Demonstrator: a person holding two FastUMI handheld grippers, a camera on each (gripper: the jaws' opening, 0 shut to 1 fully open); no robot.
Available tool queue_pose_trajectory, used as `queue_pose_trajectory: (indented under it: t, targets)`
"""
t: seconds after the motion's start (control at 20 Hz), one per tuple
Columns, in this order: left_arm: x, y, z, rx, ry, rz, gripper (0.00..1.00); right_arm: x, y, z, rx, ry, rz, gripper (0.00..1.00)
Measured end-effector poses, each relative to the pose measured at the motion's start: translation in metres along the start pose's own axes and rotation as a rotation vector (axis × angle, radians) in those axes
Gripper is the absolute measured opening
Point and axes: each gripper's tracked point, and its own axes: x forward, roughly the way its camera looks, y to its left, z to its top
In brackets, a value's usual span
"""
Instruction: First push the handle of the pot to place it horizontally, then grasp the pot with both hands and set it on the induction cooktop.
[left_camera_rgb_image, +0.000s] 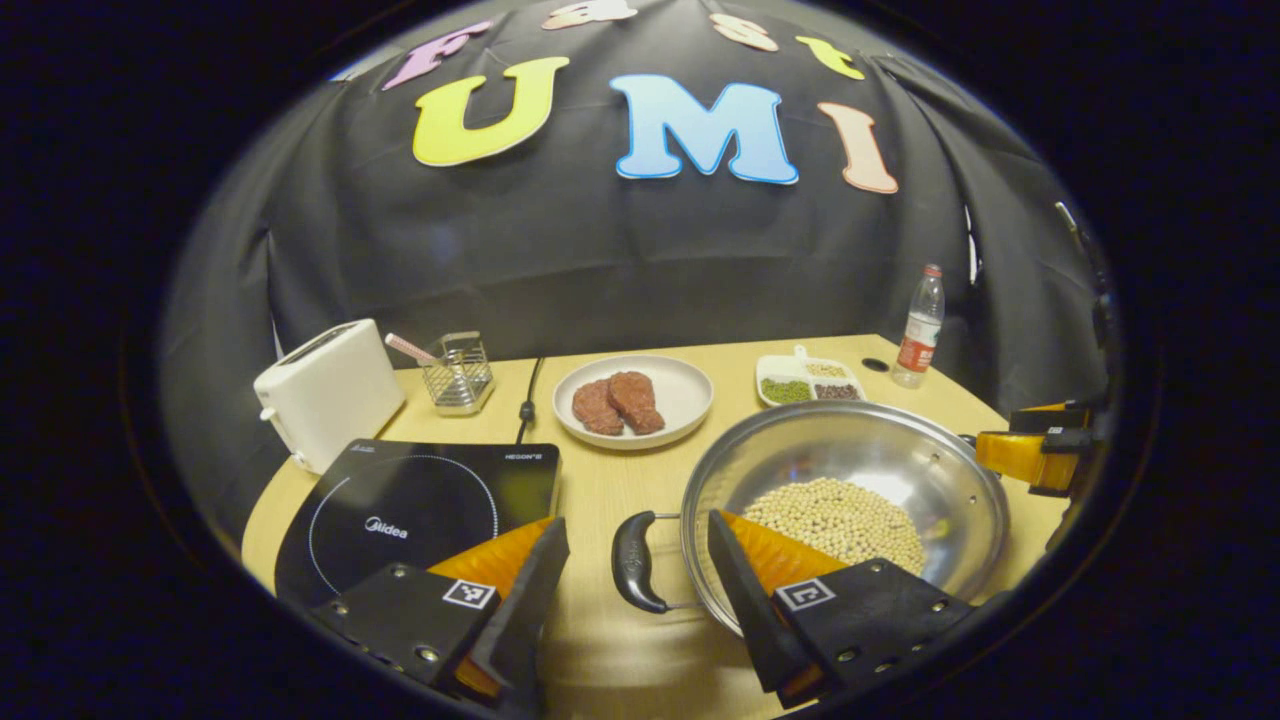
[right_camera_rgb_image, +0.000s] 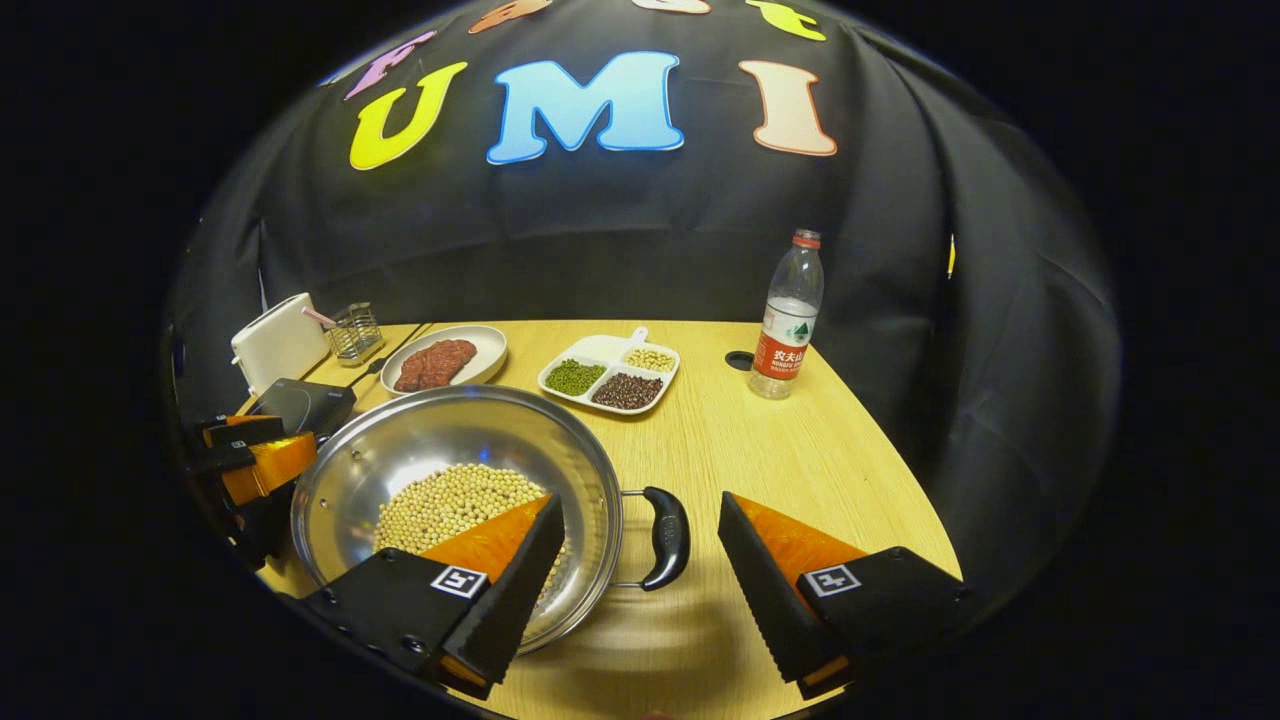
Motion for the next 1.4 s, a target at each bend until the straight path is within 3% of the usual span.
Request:
queue_pose_trajectory:
  t: [0.8, 0.95, 1.0, 1.1, 1.25, 1.4]
  targets:
    - [0.036, -0.003, -0.043, -0.024, 0.13, 0.011, 0.86, 0.038, -0.001, -0.026, 0.041, 0.129, -0.018, 0.97]
    - [0.038, -0.005, -0.046, -0.021, 0.144, 0.009, 0.86, 0.035, 0.001, -0.022, 0.053, 0.12, -0.014, 0.91]
    - [0.039, -0.009, -0.047, -0.028, 0.15, -0.014, 0.86, 0.039, 0.0, -0.022, 0.054, 0.115, -0.023, 0.82]
    - [0.044, -0.013, -0.05, -0.023, 0.162, -0.018, 0.71, 0.039, 0.001, -0.024, 0.055, 0.123, -0.022, 0.69]
    - [0.041, -0.012, -0.05, -0.027, 0.169, -0.012, 0.71, 0.039, 0.002, -0.026, 0.066, 0.129, -0.013, 0.69]
    - [0.041, -0.011, -0.051, -0.055, 0.201, -0.007, 0.67, 0.04, 0.004, -0.029, 0.065, 0.138, 0.003, 0.58]
